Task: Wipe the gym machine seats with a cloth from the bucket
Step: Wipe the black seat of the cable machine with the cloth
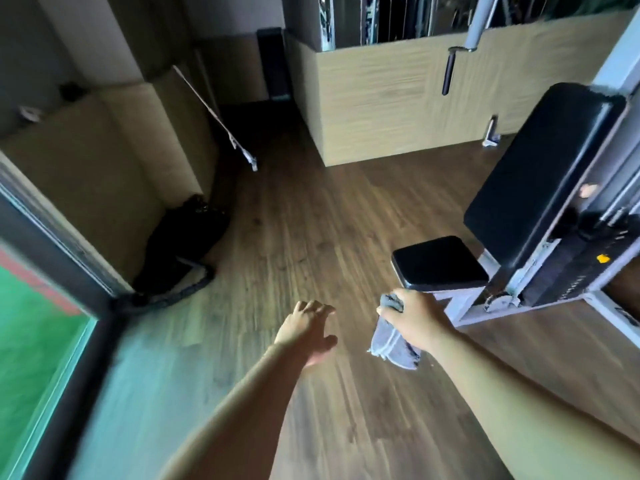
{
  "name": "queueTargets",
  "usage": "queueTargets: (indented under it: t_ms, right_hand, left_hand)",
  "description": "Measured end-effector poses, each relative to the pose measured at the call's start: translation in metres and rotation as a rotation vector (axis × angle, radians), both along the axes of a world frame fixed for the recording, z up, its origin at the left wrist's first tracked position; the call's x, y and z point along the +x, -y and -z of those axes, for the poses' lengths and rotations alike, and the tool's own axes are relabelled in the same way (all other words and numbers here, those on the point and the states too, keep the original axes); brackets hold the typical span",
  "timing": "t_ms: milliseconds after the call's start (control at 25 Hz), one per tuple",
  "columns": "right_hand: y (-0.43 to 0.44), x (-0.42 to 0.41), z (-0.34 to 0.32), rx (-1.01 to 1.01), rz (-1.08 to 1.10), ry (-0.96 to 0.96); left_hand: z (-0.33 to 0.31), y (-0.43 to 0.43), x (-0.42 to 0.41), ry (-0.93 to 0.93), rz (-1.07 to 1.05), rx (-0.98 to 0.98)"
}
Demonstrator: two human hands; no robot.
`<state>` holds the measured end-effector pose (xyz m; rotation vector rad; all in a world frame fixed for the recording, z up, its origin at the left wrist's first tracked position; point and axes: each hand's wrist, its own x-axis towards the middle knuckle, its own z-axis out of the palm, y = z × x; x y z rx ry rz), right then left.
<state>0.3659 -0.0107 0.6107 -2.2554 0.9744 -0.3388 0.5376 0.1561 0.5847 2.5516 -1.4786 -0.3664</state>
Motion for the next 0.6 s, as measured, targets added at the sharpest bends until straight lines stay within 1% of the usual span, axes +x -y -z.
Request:
queueTargets:
  t_ms: [160,280,440,600]
  right_hand:
    - [-0.008,0.12,-0.002,-0.028,-0.046,0.0]
    - [0.002,0.181,-0.001,-0.02,0.006,-0.022]
    - [0.044,0.226,0.007,0.029,0.12,-0.05]
    - [0.121,0.254,0.022,0.057,0.265,-0.015]
  left_hand:
    - [-0.009,-0.012,0.114,0.046,-0.023,0.069]
    - [-0.015,0.007,0.18,0.058,0.019,0.095]
    - [-0.011,0.068,0.238,0.036,0.09,0.064]
    - [0.004,0.168,0.274,-0.023,0.182,0.073]
